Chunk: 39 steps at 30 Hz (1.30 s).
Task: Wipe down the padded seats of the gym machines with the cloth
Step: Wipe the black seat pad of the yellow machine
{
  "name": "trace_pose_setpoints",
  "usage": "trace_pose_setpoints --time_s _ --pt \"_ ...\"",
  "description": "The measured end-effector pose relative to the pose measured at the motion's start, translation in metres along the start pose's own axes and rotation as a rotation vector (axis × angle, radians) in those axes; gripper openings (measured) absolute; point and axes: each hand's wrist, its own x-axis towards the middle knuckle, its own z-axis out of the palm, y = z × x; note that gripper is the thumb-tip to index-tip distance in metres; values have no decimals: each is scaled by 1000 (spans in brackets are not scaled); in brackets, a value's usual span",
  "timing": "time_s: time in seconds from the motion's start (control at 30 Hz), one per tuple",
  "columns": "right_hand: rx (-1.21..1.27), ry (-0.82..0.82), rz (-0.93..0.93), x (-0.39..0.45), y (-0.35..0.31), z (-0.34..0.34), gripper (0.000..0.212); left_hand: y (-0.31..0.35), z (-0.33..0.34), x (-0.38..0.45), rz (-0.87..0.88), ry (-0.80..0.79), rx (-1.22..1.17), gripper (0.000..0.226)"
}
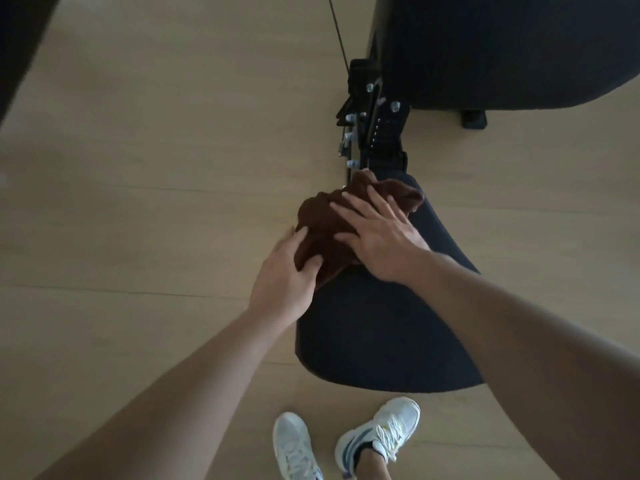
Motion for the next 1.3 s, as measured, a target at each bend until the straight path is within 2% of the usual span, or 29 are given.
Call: trace_pose_setpoints --time_s 0.1,0.2,0.33,0.47,0.53,0.6,0.73,0.83,0.9,1.03,1.13,1.2,1.3 --pt "7 -28 81 38 13 -14 56 -3 -2 6 -97 66 -66 52" --pt "-121 -56 107 56 -1 -16 57 -37 2 -23 -67 163 -69 47" --pt "-273 -237 -65 37 -53 -12 53 -93 14 -81 -49 252 -64 38" --pt "-32 -317 -239 3 -104 7 31 -112 20 -103 -141 379 -197 34" --pt "-38 -326 -313 -4 -108 12 25 -111 17 -103 -139 421 -197 35" --pt "-93 -351 -294 3 -98 11 26 -107 12 -98 -131 415 -180 33" --pt "-338 -247 -105 46 -53 -12 47 -99 -1 -81 -16 348 -102 28" --pt "-370 -242 -40 60 -30 -18 52 -95 -3 -75 -20 286 -100 27" --pt "-315 -228 -55 50 -41 -16 49 -94 -1 -76 -28 260 -129 31" --pt "-36 -142 -99 9 -80 -6 37 -90 0 -82 -7 304 -117 38" --pt "86 -124 -269 -34 -101 10 27 -86 2 -85 -21 392 -158 35" --pt "81 -98 -338 -75 -109 31 26 -86 13 -94 -11 354 -168 37" --pt "50 123 -340 -135 -103 65 26 -92 41 -127 82 296 -73 45"
